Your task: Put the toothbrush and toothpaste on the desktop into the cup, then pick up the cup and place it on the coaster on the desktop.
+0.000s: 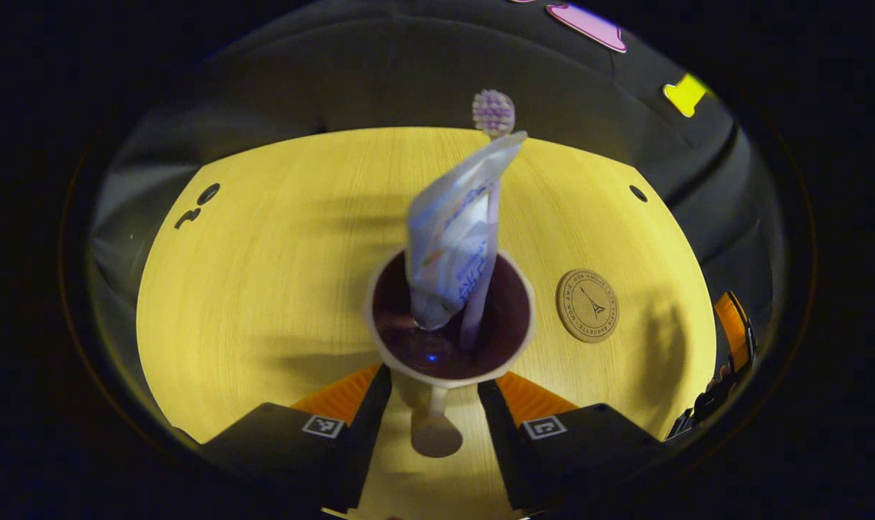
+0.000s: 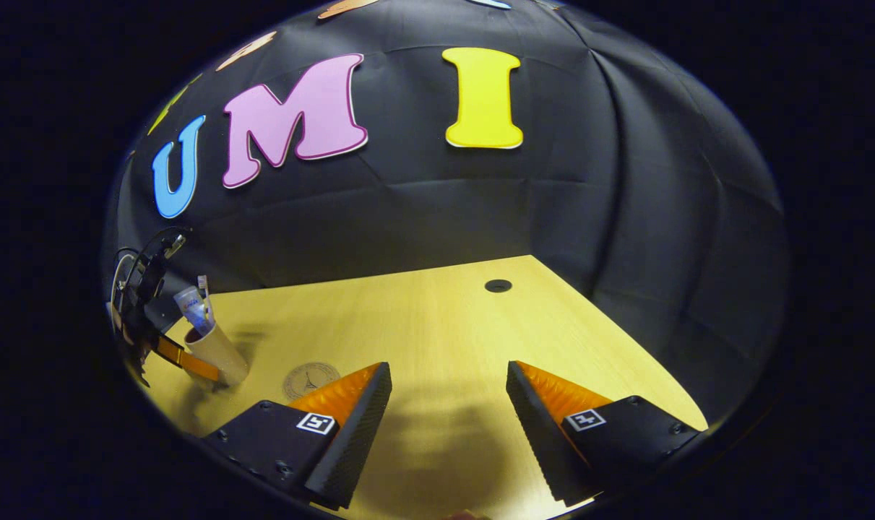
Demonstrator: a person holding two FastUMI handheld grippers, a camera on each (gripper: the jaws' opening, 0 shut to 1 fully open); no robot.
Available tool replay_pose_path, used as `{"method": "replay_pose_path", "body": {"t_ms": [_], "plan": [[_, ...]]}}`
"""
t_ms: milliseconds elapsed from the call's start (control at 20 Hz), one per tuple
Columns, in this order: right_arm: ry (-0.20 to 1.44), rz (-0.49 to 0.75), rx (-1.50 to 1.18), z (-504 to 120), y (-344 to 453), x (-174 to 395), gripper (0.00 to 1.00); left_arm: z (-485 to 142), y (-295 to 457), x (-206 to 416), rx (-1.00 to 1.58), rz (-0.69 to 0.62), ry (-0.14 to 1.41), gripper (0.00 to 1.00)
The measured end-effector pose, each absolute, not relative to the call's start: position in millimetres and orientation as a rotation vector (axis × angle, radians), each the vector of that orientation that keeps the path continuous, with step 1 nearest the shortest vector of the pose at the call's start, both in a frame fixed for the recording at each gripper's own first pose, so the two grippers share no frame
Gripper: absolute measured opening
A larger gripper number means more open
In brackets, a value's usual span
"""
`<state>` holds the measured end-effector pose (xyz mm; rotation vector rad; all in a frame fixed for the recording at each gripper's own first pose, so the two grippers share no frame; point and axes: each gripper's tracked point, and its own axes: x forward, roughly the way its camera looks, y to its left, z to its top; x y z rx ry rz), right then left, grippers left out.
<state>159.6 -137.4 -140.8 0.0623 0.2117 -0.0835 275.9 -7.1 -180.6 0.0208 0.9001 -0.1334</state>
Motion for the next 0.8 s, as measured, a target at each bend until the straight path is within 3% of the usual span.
{"method": "replay_pose_path", "body": {"t_ms": [50, 100, 250, 550, 650, 700, 750, 800], "plan": [[0.219, -0.096, 0.061, -142, -144, 154, 0.98, -183, -7, 275, 0.039, -0.130, 0.913, 0.66], [0.230, -0.106, 0.063, -144, -149, 150, 0.98, -184, -7, 274, 0.048, -0.127, 0.922, 0.64], [0.250, -0.123, 0.060, -144, -157, 140, 0.99, -188, -9, 275, 0.045, -0.112, 0.933, 0.32], [0.266, -0.115, 0.034, -134, -154, 128, 0.99, -185, -8, 272, 0.053, -0.126, 0.917, 0.29], [0.267, -0.105, 0.024, -129, -150, 125, 0.98, -185, -10, 270, 0.052, -0.124, 0.912, 0.33], [0.265, -0.101, 0.017, -126, -149, 123, 0.98, -182, -11, 270, 0.054, -0.124, 0.903, 0.28], [0.264, -0.098, 0.013, -124, -147, 122, 0.98, -177, -13, 270, 0.058, -0.127, 0.889, 0.33], [0.263, -0.094, 0.010, -123, -145, 121, 0.98, -170, -15, 271, 0.068, -0.135, 0.874, 0.28]]}}
